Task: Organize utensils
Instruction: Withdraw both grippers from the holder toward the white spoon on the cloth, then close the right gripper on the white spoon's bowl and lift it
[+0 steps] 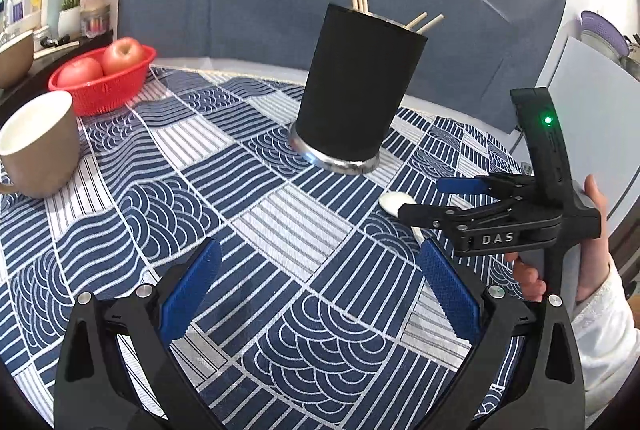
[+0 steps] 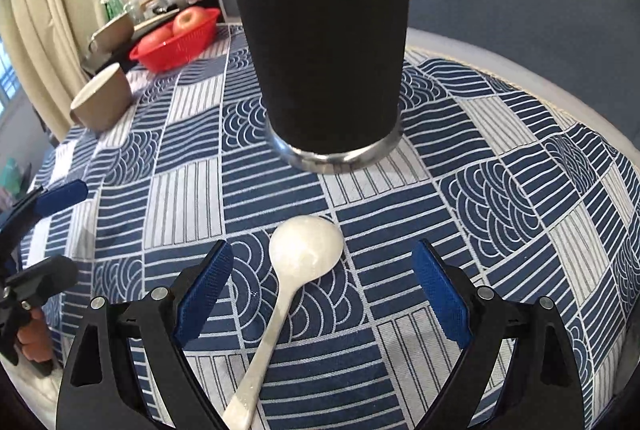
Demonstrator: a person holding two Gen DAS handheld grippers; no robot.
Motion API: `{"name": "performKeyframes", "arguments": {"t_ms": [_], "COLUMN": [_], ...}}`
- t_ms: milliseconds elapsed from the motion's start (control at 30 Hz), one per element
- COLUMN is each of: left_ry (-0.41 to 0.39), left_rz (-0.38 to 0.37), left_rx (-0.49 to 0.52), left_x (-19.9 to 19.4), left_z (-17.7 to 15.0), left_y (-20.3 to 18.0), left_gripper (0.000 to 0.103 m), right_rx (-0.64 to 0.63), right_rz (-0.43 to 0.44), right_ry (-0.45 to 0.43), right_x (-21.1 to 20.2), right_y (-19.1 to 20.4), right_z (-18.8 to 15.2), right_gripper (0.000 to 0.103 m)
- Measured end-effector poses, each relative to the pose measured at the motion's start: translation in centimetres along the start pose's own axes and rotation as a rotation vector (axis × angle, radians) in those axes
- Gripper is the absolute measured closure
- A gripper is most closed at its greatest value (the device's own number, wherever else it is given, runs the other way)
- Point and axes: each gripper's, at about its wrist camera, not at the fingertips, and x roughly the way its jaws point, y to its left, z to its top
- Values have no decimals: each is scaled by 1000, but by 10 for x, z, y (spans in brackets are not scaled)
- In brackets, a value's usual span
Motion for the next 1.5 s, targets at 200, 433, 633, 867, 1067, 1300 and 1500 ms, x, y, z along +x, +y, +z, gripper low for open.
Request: {"name": "performKeyframes", "arguments": {"t_ms": [200,433,633,867,1067,1300,1500], "left_ry": [54,72,105,156,199,261,310], "left_rz": [15,13,15,2,-49,-98,-113], "left_rx": [22,58,133,206,252,272,261], "left_x": [11,15,24,39,51,65,69], "left_z": [-6,-9,-14,-18,-20,-22,-19], "left_y": [0,-6,-23,-46,-65,-76,-81], "left_gripper": [6,6,6,6,6,52,91], "right_rx": [-39,-25,49,90,115,164,181], "right_rz": [-8,37,134,225,291,370,410], "right_ry": [40,17,7,-7,-30,-89,-114], "right_x": [17,14,12,14,10,1,-6], "right_y": [12,10,-5,-8,-9,-18,-22], "right_z": [-4,0,1,0,1,-1,1], "right_gripper": [27,64,64,64,64,64,64]}}
